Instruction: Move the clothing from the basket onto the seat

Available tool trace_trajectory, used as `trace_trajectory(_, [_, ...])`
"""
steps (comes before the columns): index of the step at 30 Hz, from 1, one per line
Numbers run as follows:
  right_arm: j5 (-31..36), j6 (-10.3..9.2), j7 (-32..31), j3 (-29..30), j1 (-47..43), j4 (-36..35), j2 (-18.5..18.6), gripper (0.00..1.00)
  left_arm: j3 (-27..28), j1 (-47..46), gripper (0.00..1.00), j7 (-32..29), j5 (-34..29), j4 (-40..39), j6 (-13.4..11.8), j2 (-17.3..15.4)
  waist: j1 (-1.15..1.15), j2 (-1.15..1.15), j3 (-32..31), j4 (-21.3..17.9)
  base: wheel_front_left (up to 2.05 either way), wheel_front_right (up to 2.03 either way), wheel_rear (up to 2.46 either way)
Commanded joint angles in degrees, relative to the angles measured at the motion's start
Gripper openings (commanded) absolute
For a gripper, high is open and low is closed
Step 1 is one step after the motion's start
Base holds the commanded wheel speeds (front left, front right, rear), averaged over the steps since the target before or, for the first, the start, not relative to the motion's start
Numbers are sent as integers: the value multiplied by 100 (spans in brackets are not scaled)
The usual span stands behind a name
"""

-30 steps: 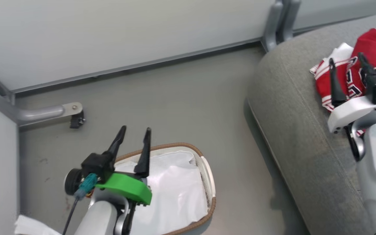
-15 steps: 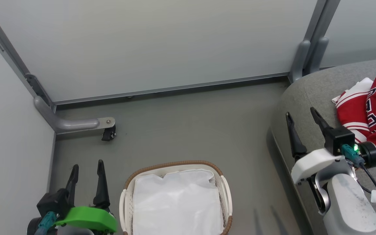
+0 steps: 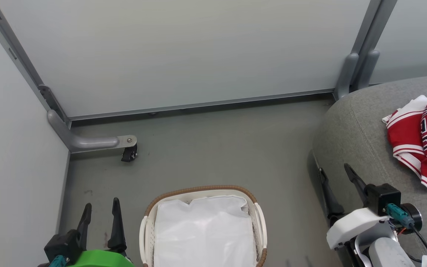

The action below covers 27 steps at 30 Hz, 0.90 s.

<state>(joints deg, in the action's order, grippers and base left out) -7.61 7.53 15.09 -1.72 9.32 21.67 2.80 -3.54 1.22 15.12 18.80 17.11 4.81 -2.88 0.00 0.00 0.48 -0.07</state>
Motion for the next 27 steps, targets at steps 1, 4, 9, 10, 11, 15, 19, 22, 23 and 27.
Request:
trace_trajectory(1, [-25,-8,11,-18,-102,-10,20,100,2,92,100,5,51,-14,-34,-4,0,0,6,-3,0,0,0])
trace_trajectory(4, [-9,-8,11,-32,-141,10,20,100,-11,89,100,5,57,-9,-42,-3,0,0,13,-8,0,0,0])
trace_trajectory(9, [6,-8,11,-33,-135,28,20,100,-35,73,100,5,25,16,-21,-4,0,0,28,-20,0,0,0])
trace_trajectory(10, [5,-8,11,-31,-133,29,19,100,-38,72,100,5,16,19,-15,-4,0,0,28,-22,0,0,0])
trace_trajectory(11, [5,-8,11,-31,-135,32,20,100,-39,74,100,5,11,21,-11,-4,0,0,27,-24,0,0,0])
trace_trajectory(15, [5,-8,11,-44,-147,48,20,100,-66,82,100,4,82,47,15,-5,0,0,18,-31,0,0,0])
trace_trajectory(19, [-13,0,-5,-57,-83,132,-21,0,-61,22,0,-5,63,121,15,9,0,0,15,-33,0,0,0])
trace_trajectory(22, [-211,0,-90,-7,-91,213,-33,0,-27,-1,0,-67,244,199,22,15,0,0,14,-33,0,0,0])
trace_trajectory(23, [-315,0,-125,12,-85,210,-32,0,-12,-13,0,-95,335,195,25,15,0,0,14,-33,0,0,0])
trace_trajectory(27, [-779,0,-246,61,-96,153,-29,0,48,-58,0,-213,730,167,39,14,0,0,13,-31,0,0,0])
